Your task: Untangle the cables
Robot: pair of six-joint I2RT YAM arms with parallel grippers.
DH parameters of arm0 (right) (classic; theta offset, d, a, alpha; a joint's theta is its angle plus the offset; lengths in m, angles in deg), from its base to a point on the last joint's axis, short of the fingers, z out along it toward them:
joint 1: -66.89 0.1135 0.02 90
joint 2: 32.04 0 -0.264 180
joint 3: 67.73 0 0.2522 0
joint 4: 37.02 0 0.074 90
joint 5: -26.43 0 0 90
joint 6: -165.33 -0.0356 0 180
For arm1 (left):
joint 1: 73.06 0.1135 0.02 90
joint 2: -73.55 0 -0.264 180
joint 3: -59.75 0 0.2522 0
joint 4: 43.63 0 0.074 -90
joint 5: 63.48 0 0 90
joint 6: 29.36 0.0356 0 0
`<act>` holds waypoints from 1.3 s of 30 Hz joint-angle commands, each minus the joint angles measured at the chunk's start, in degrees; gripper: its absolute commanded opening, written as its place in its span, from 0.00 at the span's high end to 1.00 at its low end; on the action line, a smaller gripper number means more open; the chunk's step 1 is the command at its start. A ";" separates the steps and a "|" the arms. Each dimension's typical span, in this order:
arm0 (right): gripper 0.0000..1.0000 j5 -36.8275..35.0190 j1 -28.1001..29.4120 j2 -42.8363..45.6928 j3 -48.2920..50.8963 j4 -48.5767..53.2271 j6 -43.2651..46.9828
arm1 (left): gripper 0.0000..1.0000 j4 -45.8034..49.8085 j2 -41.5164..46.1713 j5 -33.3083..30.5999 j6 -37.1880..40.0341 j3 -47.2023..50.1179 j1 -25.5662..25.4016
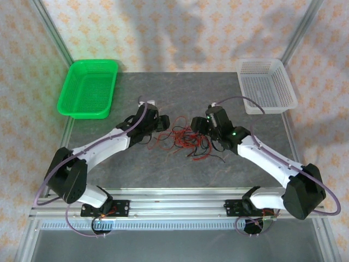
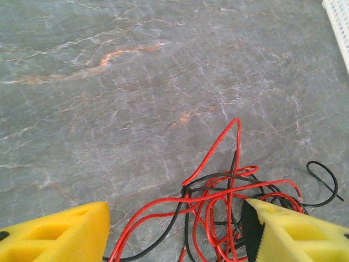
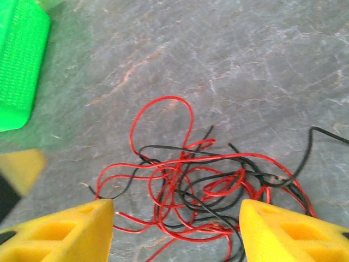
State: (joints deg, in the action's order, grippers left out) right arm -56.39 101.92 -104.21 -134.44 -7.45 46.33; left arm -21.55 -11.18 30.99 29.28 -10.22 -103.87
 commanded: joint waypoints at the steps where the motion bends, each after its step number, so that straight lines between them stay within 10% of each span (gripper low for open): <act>1: 0.38 1.94 -0.30 -1.59 -2.35 -1.73 -1.69 | 0.35 -1.83 -3.94 3.78 7.29 -4.41 -0.79; 19: 0.39 1.03 -0.28 0.23 2.23 -2.80 -4.18 | 0.49 -4.12 -23.07 7.31 18.29 -15.21 -0.75; 33: 0.42 2.46 -0.29 2.59 7.50 -5.64 -6.34 | 0.98 -10.17 -24.25 7.84 14.47 -14.62 -0.75; 39: 0.42 3.25 -0.30 3.77 7.99 -7.02 -7.32 | 1.00 -10.29 -20.12 8.01 11.91 -14.57 -0.76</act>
State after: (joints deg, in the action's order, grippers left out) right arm -53.42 101.92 -101.76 -127.54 -12.43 40.30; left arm -30.29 -34.46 38.55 43.10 -24.01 -104.48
